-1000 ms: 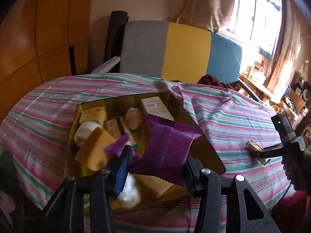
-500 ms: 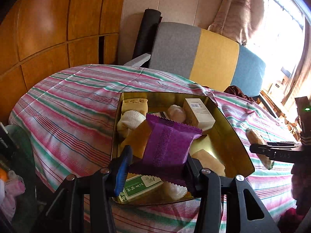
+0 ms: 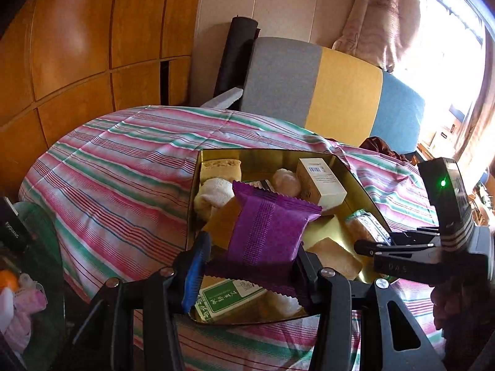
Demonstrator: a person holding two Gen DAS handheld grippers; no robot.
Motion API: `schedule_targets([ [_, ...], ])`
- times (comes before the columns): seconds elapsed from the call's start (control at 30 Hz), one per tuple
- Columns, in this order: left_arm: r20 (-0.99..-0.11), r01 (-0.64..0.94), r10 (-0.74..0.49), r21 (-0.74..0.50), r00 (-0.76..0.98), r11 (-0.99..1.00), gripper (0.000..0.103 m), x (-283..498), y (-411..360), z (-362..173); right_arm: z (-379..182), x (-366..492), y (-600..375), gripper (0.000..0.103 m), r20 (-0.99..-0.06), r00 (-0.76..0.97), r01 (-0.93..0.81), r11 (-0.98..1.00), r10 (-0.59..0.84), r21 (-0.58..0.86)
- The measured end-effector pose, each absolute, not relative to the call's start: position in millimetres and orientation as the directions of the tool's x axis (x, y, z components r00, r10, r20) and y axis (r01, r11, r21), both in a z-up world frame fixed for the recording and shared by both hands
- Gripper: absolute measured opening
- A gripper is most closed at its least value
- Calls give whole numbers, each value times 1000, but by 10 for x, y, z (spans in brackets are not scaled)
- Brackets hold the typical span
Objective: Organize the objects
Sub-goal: 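Carry the purple packet and cracker packet over the gold tray with both tools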
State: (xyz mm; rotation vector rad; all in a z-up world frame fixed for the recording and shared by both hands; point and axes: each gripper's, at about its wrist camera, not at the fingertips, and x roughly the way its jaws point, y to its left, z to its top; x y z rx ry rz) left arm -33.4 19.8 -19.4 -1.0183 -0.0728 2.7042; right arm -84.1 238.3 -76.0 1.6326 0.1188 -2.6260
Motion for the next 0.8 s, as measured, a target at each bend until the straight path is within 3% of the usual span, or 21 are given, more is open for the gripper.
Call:
schedule_targets([
  [0.6,-658,-216,200,-57,-726,-975,50,-331,366,-188,-701,-619,2500,45,-854,-519,32,-999,-49,38],
  [0.8,-686,-231,241,-108,-686,-967,50,-435,440,-214,-574,-407,2655,45,-821,-567,-39,-994,-63,103],
])
